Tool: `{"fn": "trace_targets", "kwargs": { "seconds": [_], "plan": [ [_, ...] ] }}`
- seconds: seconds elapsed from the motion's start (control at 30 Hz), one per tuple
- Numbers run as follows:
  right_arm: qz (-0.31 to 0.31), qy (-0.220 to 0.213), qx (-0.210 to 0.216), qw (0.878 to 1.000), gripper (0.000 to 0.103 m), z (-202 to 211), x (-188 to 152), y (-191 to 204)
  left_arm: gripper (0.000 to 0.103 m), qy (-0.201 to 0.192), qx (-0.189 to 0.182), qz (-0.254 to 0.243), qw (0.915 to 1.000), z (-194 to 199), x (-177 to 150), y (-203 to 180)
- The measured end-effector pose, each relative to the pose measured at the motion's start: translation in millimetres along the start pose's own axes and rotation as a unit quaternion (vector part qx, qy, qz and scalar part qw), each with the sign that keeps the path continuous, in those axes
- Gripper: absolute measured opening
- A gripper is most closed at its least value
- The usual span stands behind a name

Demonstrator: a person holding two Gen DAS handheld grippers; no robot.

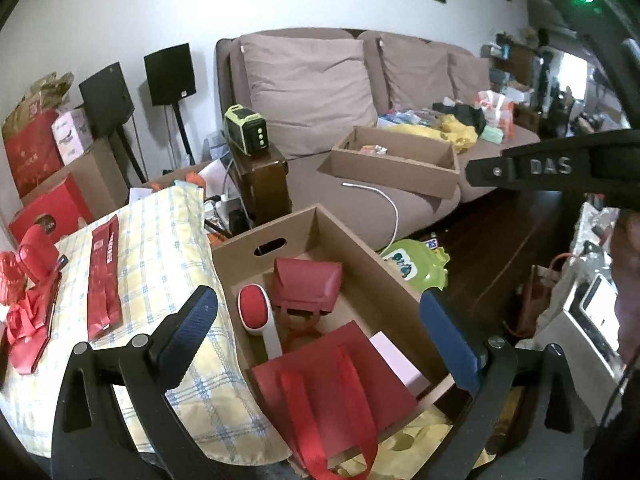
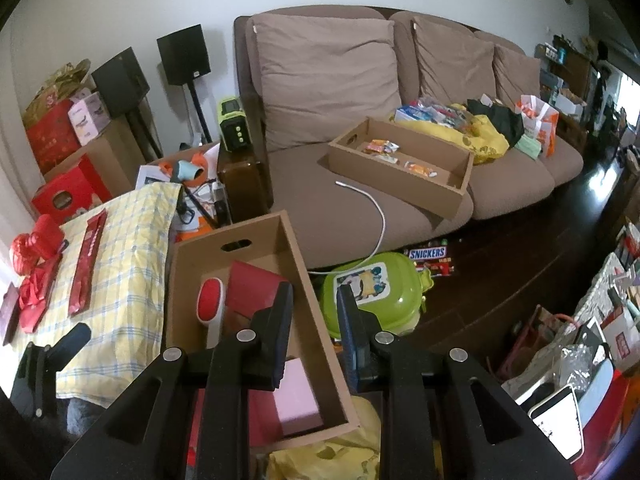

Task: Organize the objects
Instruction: 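Move both grippers back from the box toward the checkered table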

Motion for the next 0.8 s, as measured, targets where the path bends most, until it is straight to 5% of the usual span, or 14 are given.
{"fn": "trace_targets", "kwargs": {
  "seconds": [0.2,0.53,0.8],
  "plan": [
    [0.003,0.0,-0.003,1.0,0.029,-4.2,-1.3,-0.3,0.102,0.01,0.011,0.02,0.9997,5.4,2.6,17.4],
    [0.033,0.0,-0.008,0.999,0.029,-8.6,-4.6,15.9,0.102,-0.002,0.064,0.09,0.9939,22.6,13.8,102.2],
    [0.021,-0.03,0.064,0.997,0.023,2.2,1.9,45.1,0.102,-0.003,0.112,0.107,0.9879,30.2,22.4,158.3]
  ]
}}
Point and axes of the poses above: each gripper's, at about its wrist camera, not at the fingertips, and z roughly against the way its jaws point, y to its left, x to its top, the point moved 2 cm from there along -z, roughly the way its jaws point, and after that the axes turned 15 degrees about -y, right-handed, at the moved point
